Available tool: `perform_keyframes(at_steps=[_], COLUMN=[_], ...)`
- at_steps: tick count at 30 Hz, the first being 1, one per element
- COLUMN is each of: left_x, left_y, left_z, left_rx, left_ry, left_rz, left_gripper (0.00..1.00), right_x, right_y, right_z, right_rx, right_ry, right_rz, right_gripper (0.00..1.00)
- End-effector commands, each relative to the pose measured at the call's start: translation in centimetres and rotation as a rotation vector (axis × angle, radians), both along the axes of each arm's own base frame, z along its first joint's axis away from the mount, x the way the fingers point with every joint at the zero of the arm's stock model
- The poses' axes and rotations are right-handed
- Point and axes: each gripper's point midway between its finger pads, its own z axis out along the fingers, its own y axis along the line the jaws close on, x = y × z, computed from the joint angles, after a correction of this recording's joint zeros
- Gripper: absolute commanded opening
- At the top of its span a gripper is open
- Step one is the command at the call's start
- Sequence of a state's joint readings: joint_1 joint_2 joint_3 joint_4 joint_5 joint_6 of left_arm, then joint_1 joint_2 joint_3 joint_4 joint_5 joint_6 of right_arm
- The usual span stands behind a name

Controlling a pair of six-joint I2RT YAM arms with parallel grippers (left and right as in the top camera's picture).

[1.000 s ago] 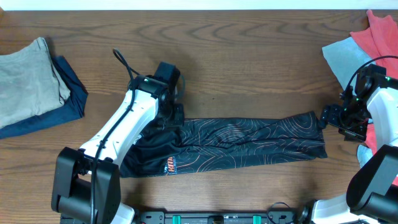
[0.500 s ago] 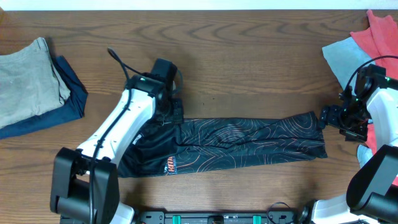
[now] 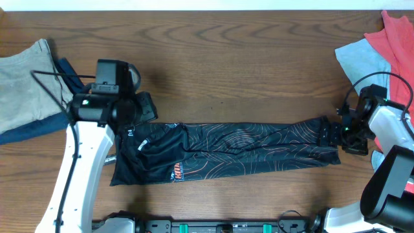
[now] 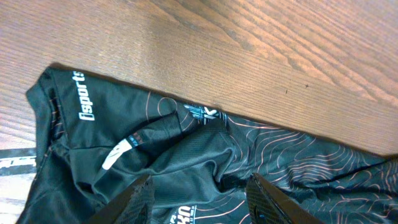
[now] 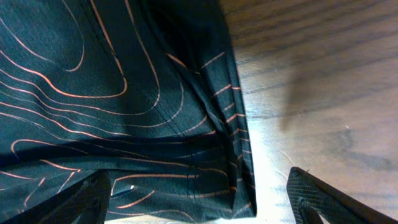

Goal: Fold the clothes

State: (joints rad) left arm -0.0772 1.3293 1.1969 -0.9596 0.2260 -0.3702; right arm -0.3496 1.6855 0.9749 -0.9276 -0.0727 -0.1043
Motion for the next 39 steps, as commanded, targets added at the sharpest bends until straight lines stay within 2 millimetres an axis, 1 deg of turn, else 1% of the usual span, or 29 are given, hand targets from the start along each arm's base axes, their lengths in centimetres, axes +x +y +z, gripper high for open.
perform_keyframes(at_steps=[1,5,7,9,13,14,15,16,18,19,20,23,25,28,31,33,34,36,39], left_x=[-0.2,-0.4,-0.4,-0.5,-0.7,-0.7,-0.7,-0.7,-0.7,-0.7,-0.7,-0.7,-0.7,-0.7,-0.7,-0.7,-0.7,-0.7,-0.7], left_y=[0.3,0.3,0.3,0.3,0.3,0.4,0.4,0.4,0.4,0.4,0.4,0.3,0.4,0.4,0.3,0.3,0.3,0.3,0.3], left_z=[0.4,0.3,0.3,0.3,0.2,0.2,0.2,0.2,0.2,0.2,0.2,0.2,0.2,0.2,0.2,0.2,0.2,0.2,0.2], left_rx=[-0.001,-0.001,0.000,0.000,0.000,0.001,0.001,0.001,0.001,0.001,0.001,0.001,0.001,0.001,0.001,0.001,0.001,0.001,0.001], left_ry=[-0.008,0.000,0.001,0.005,0.013,0.014,0.014,0.015,0.015,0.015,0.015,0.015,0.015,0.015,0.016,0.016,0.015,0.015,0.015], left_rz=[0.015,0.015,0.015,0.015,0.015,0.015,0.015,0.015,0.015,0.015,0.015,0.015,0.015,0.015,0.015,0.015,0.015,0.015,0.015], left_gripper=[0.50,0.50,0.50,0.50,0.50,0.50,0.50,0.50,0.50,0.50,0.50,0.50,0.50,0.50,0.50,0.50,0.50,0.50,0.50], right_x=[-0.3,-1.0,-1.2,-1.2,-1.3,-1.2,-1.1,-1.1,-1.0,-1.0,-1.0,-0.7,-0.1,0.7,1.2,1.5,1.7,2.5,3.8], right_y=[0.1,0.4,0.9,1.3,1.4,1.4,1.4,1.5,1.6,1.5,1.5,1.4,1.0,-0.4,-3.3,-5.7,-6.5,-7.1,-6.7], right_z=[-0.3,-1.4,-2.0,-2.5,-2.8,-2.8,-2.8,-2.8,-2.8,-2.8,-2.8,-2.6,-2.2,-1.1,0.9,2.9,3.9,5.5,7.2], right_rx=[0.012,0.016,0.036,0.058,0.058,0.057,0.059,0.064,0.066,0.065,0.064,0.060,0.049,-0.016,-0.159,-0.286,-0.328,-0.351,-0.315], right_ry=[-0.016,-0.014,-0.026,-0.043,-0.051,-0.053,-0.057,-0.060,-0.062,-0.062,-0.062,-0.071,-0.084,-0.077,-0.038,-0.012,-0.010,-0.027,-0.066], right_rz=[0.020,0.041,0.060,0.069,0.069,0.069,0.069,0.069,0.070,0.069,0.069,0.069,0.064,0.052,0.051,-0.009,-0.037,-0.051,-0.053], right_gripper=[0.86,0.81,0.79,0.78,0.77,0.75,0.71,0.62,0.22,0.08,0.02,0.01,0.01,0.01,0.02,0.01,0.01,0.01,0.01])
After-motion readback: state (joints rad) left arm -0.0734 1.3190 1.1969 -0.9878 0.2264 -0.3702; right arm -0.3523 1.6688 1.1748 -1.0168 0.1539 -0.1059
